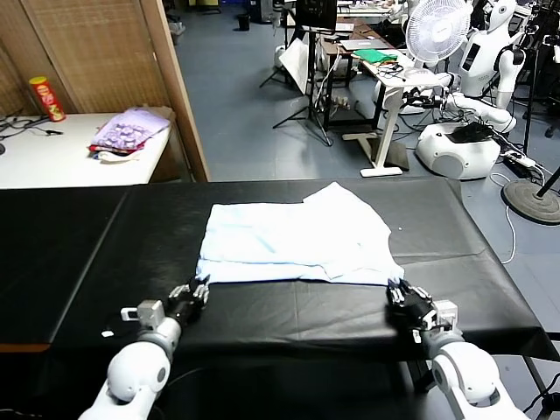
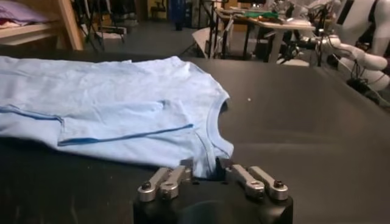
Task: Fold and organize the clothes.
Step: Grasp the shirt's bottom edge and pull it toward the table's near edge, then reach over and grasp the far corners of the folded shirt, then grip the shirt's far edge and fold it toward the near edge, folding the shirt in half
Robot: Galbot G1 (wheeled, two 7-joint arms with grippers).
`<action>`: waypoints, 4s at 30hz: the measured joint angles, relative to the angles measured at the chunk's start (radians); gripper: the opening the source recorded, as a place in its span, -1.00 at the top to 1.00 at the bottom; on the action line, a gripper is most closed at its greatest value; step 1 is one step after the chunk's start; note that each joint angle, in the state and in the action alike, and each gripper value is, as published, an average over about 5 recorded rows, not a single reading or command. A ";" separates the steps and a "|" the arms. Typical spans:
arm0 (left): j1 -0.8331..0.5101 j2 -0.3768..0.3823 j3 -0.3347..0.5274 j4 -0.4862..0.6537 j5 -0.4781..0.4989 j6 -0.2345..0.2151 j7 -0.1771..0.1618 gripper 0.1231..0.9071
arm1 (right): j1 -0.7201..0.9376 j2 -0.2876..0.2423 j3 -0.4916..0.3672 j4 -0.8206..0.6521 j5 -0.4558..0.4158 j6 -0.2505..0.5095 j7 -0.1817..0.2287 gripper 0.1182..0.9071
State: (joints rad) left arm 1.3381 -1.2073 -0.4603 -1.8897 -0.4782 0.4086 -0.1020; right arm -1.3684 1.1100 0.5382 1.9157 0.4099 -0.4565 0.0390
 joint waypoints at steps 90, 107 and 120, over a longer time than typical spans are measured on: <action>-0.530 0.141 0.119 0.240 -0.208 0.279 -0.090 0.98 | 0.767 0.021 -0.341 -0.507 0.203 -0.072 -0.065 0.99; -0.162 0.192 0.003 -0.079 -0.052 0.320 -0.081 0.98 | 0.441 -0.124 -0.258 -0.167 0.231 -0.233 -0.021 0.89; -0.118 0.206 -0.031 -0.148 -0.090 0.328 -0.078 -0.20 | 0.382 -0.119 -0.179 -0.081 0.199 -0.197 0.048 -0.66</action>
State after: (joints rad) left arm 1.2202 -1.0009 -0.4909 -2.0372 -0.5683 0.7368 -0.1798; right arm -0.9869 0.9906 0.3594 1.8342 0.6089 -0.6535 0.0873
